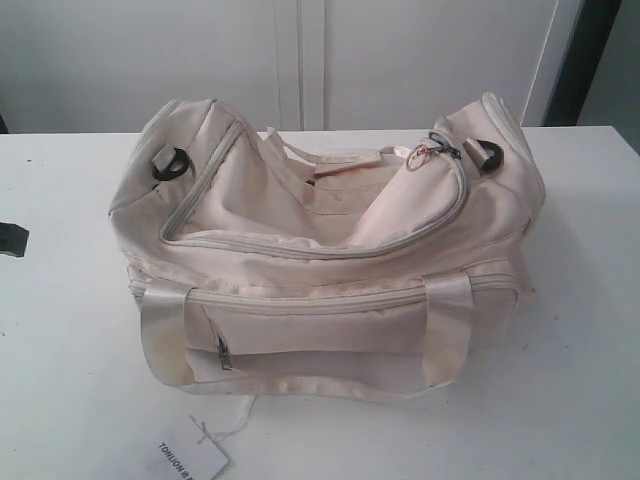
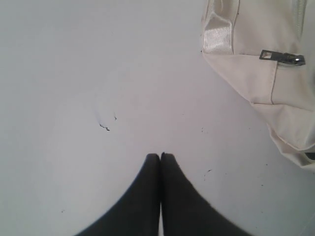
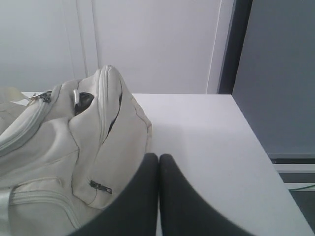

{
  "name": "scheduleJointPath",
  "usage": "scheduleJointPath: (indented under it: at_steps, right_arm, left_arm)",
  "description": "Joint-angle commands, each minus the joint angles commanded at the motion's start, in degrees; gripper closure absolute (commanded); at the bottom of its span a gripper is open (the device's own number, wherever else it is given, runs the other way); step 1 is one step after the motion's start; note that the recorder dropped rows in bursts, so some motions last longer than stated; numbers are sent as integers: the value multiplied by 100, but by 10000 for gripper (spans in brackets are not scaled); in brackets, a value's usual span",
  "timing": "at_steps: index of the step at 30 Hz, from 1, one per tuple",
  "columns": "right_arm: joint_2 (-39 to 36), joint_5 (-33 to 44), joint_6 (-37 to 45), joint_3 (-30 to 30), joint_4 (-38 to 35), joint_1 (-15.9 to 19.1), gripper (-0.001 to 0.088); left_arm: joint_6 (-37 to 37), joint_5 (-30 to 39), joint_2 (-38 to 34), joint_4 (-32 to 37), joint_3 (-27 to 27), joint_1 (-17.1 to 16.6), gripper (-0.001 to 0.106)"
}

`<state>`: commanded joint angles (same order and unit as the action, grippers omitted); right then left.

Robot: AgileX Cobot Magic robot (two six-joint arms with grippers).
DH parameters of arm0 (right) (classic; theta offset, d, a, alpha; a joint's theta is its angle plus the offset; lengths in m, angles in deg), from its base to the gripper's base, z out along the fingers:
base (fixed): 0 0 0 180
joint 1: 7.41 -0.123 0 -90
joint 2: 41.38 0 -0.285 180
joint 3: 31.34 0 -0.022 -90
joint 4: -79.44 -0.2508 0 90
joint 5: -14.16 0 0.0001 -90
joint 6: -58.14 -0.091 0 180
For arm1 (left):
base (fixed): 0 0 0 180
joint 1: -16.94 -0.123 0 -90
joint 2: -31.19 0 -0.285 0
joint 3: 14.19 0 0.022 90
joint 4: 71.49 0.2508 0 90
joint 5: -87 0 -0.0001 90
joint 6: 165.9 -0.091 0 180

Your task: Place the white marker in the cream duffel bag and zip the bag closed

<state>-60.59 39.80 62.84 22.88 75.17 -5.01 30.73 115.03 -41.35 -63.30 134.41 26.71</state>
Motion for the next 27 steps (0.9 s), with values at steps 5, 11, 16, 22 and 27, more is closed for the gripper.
scheduleJointPath:
  at_steps: [5, 11, 16, 22, 27]
  right_arm:
    - [195, -11, -163, 121, 0, 0, 868]
    - [195, -13, -348, 157, 11, 0, 868]
    - [424, -203, -348, 612, 19, 0, 868]
    - [914, -212, -348, 1313, 19, 0, 868]
    - [1142, -43, -348, 1608, -3, 0, 868]
  left_arm:
    - [0, 0, 0, 0, 0, 0, 1053]
    - [0, 0, 0, 0, 0, 0, 1053]
    - [0, 0, 0, 0, 0, 0, 1053]
    - [0, 0, 0, 0, 0, 0, 1053]
    - [0, 0, 0, 0, 0, 0, 1053]
